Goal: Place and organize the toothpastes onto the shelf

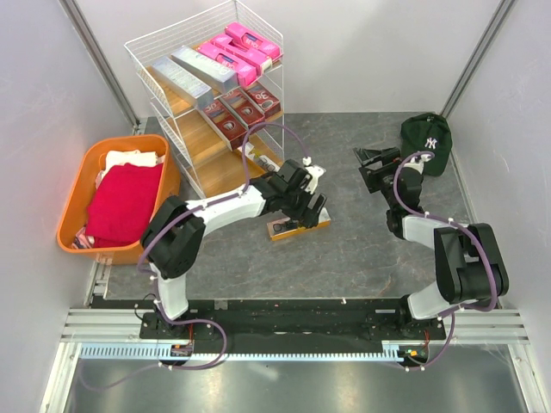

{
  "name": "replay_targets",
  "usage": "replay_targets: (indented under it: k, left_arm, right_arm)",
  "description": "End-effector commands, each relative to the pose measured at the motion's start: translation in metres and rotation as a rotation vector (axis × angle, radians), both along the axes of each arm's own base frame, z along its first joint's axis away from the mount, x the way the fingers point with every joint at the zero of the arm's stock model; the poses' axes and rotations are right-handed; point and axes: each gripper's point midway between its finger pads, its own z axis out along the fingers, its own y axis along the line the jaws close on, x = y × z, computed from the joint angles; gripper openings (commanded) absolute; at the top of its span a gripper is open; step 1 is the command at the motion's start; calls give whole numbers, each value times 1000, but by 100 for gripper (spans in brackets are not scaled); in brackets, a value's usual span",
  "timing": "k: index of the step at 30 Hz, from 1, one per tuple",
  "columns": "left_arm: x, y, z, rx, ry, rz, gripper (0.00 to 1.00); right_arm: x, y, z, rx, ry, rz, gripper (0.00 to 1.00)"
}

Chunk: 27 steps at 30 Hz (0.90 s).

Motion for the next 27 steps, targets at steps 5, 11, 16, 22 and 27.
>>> replay_targets:
  k: [5,11,16,22,27]
  left_arm:
    - [12,-26,-6,6,-58,-106,93]
    - [23,-22,-34,108,-71,-65,92]
    - [23,-23,-41,147,-83,-50,72]
    - [25,-25,-25,143,-125,-14,34]
    - [19,-20,6,85,-145,30,30]
  right_arm:
    - [0,5,6,37,-30,52,98]
    - [2,8,5,47,-35,73,98]
    - [2,3,9,-20,-31,53,98]
    - [0,5,19,-75,-46,77,98]
    - [5,9,29,-140,-28,109,98]
